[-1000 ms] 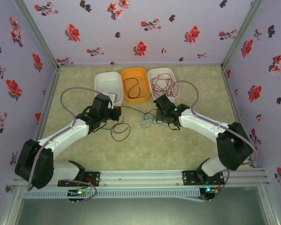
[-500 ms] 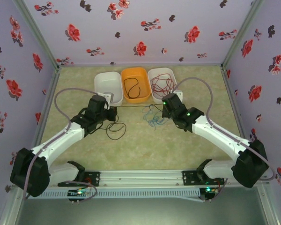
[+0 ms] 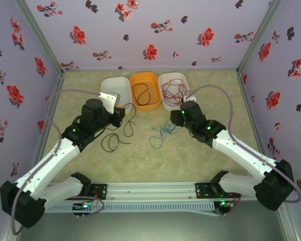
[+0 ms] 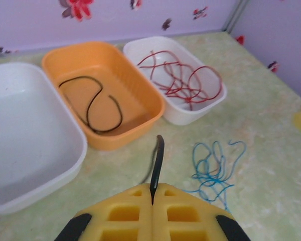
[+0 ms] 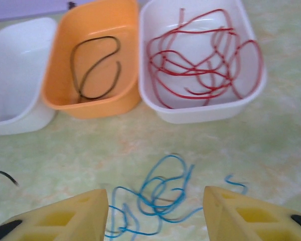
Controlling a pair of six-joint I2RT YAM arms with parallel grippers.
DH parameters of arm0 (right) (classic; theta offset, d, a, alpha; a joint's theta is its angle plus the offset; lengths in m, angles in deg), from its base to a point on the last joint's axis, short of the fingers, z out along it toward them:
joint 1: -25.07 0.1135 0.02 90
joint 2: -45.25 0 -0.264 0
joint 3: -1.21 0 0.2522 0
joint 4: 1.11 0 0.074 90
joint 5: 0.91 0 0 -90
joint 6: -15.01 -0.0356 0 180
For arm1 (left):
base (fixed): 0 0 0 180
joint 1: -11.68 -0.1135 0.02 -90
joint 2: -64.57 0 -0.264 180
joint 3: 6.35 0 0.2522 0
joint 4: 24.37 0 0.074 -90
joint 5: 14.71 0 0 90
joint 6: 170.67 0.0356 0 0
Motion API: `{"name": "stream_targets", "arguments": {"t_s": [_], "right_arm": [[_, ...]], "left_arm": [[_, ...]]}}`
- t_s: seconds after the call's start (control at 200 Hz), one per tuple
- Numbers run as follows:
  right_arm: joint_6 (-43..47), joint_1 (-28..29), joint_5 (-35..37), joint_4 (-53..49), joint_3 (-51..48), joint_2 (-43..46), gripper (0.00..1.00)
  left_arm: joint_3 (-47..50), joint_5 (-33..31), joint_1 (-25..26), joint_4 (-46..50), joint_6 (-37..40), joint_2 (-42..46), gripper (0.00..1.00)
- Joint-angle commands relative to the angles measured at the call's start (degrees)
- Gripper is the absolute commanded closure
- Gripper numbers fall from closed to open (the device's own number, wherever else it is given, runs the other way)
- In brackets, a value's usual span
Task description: Untangle the cables
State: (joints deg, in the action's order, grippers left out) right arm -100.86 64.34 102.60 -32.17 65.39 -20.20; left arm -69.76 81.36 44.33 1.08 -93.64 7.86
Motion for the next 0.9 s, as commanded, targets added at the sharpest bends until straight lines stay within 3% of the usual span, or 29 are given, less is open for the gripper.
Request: {"name": "stream_targets", "arguments": {"t_s": [0.0,0.17,0.505,0.895], "right_arm": [[3.2,-0.2,-10.5,9.2,-1.8,0.6,0.43],[6.1,-0.2,-20.4,19.7,-2.7,-0.5,0.39],[6.7,-0.1,-28.7,29.2,2.2,-11.2,0.37],[4.4,-0.1,-26.8,32.3,6.6,-21.1,0.36]], "left_arm": [[-2.3,3.1,0.3,1.2,2.3,1.3,1.00],[-2.8,5.1,0.4,-0.3,4.2,1.7,1.00],[-2.1,6.6,0.4,-4.4,3.6,0.1,1.00],[-3.7,6.1,0.3,-9.0,2.9,-1.8,1.00]]}}
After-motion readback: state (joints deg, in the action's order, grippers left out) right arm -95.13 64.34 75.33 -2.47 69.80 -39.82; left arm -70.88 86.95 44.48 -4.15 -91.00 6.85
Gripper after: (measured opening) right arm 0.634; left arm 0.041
